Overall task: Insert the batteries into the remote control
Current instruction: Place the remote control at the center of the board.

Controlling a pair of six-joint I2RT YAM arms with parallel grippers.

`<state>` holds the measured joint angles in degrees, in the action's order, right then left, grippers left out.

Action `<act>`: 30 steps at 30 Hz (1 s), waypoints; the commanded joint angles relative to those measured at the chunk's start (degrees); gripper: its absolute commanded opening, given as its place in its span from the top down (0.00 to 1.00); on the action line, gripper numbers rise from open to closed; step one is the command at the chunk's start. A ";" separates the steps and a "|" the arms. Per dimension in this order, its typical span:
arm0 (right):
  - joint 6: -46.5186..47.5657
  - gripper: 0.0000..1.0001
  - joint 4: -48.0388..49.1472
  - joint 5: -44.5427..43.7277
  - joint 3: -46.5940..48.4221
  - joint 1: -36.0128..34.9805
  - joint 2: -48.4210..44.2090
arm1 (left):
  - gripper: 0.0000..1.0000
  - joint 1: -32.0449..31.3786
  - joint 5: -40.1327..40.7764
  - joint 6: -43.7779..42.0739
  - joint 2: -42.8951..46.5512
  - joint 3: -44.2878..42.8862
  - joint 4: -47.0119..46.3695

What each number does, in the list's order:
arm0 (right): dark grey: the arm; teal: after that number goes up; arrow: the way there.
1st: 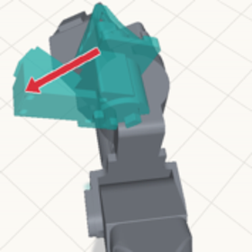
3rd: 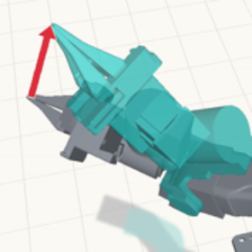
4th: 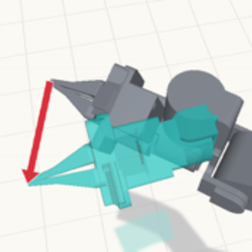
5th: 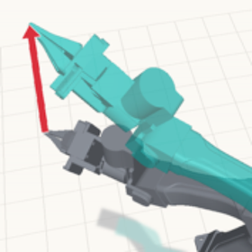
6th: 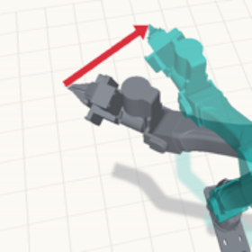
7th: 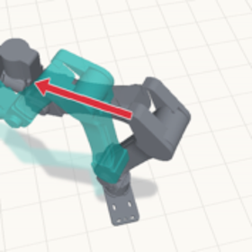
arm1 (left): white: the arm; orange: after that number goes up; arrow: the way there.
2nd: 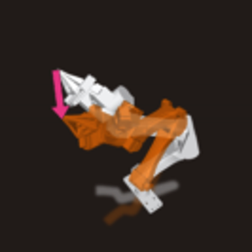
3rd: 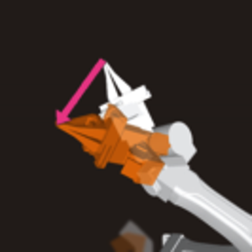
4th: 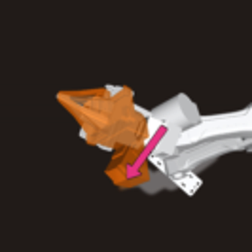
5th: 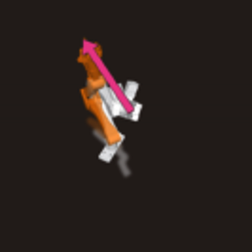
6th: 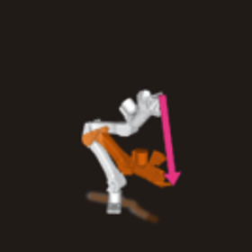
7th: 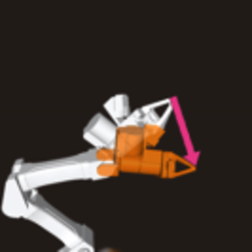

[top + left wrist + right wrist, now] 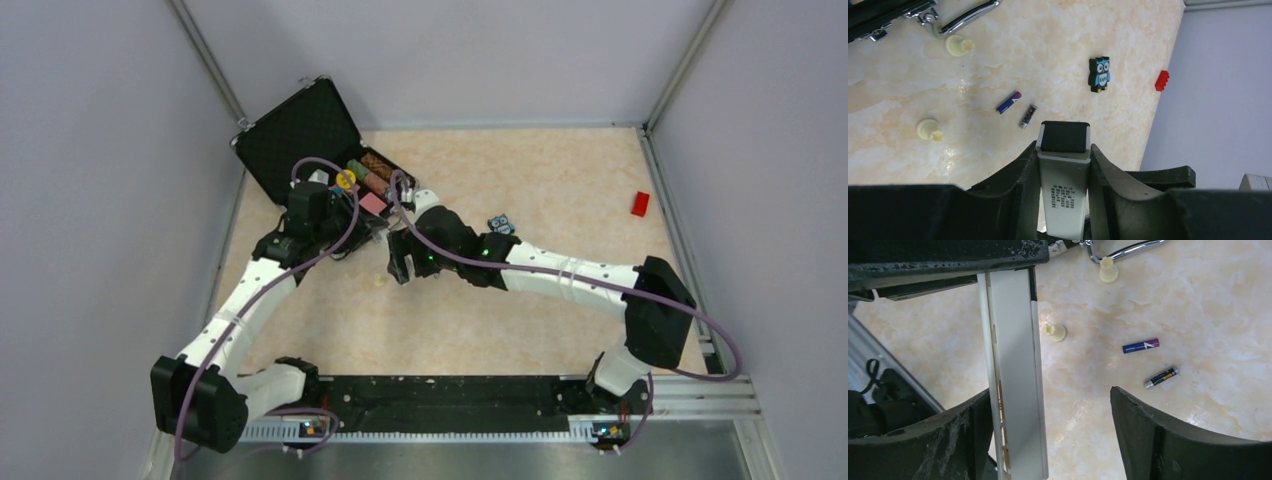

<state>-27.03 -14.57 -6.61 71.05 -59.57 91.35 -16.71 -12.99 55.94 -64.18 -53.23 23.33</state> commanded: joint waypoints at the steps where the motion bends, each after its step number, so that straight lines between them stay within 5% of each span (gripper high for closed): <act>1: 2.41 0.21 1.60 -8.51 2.78 -2.43 1.78 | 1.00 -0.29 3.05 3.29 -0.43 1.71 -0.55; 9: 10.84 0.22 1.81 -25.98 2.70 -10.84 6.38 | 1.00 -1.76 5.48 10.37 -7.06 0.54 6.22; 17: 16.91 0.30 7.12 -27.86 -1.85 -13.15 7.77 | 1.00 -1.81 6.14 10.36 -7.81 -0.41 9.27; 23: 20.31 0.46 9.25 -29.89 -3.92 -13.73 8.61 | 0.97 -1.84 4.05 10.38 -9.01 0.19 8.70; 26: 20.05 0.57 10.56 -30.17 -5.58 -13.73 7.62 | 0.83 -1.84 3.09 9.25 -9.45 0.49 7.67; 28: 19.13 0.63 11.54 -29.72 -7.07 -13.69 6.54 | 0.55 -1.76 3.20 8.37 -9.64 0.70 7.00; 30: 17.35 0.66 11.90 -29.63 -8.74 -13.66 5.26 | 0.38 -1.83 3.96 7.25 -9.36 0.85 6.32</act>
<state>-8.34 -5.43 -34.54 64.90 -72.97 99.68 -18.44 -9.04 65.32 -73.80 -51.90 32.14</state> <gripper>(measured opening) 0.381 0.499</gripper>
